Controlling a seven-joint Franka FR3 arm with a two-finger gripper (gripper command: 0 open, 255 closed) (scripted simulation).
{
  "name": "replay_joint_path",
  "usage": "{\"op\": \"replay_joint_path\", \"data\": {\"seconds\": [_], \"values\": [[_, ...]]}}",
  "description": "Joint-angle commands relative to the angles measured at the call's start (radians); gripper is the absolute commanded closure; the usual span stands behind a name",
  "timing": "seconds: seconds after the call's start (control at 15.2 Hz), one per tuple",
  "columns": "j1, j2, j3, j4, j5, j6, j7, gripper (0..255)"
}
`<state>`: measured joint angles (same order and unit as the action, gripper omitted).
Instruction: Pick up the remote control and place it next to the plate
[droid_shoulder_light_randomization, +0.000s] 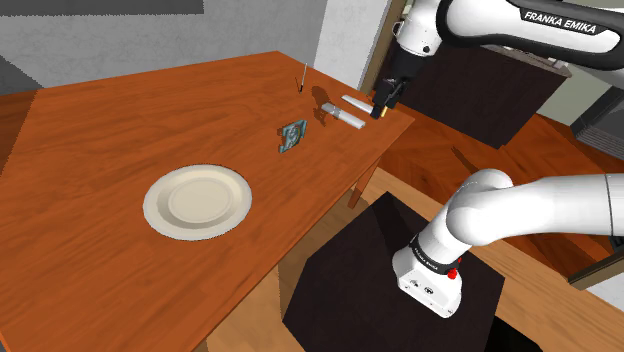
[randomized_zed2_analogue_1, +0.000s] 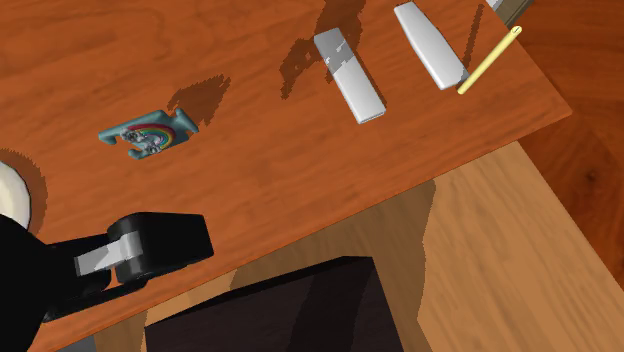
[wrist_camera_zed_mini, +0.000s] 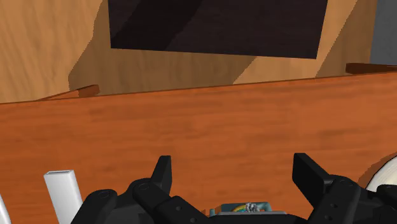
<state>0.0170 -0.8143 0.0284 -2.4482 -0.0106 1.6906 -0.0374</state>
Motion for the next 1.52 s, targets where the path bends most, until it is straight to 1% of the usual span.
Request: {"op": "replay_joint_path", "data": {"seconds": [0.0,0.4,0.79,1.12,1.45], "values": [[0.000,0.000,0.000,0.000,0.000,0.000,0.000,0],[-0.035,0.168,-0.094,0.026,-0.053,0.134,-0.105,0],[-0.059,0.367,-0.181,0.099,-0.078,0.250,-0.208,0],[-0.071,0.547,-0.245,0.196,-0.067,0.327,-0.298,0],[-0.088,0.738,-0.297,0.323,-0.027,0.377,-0.395,0]]}}
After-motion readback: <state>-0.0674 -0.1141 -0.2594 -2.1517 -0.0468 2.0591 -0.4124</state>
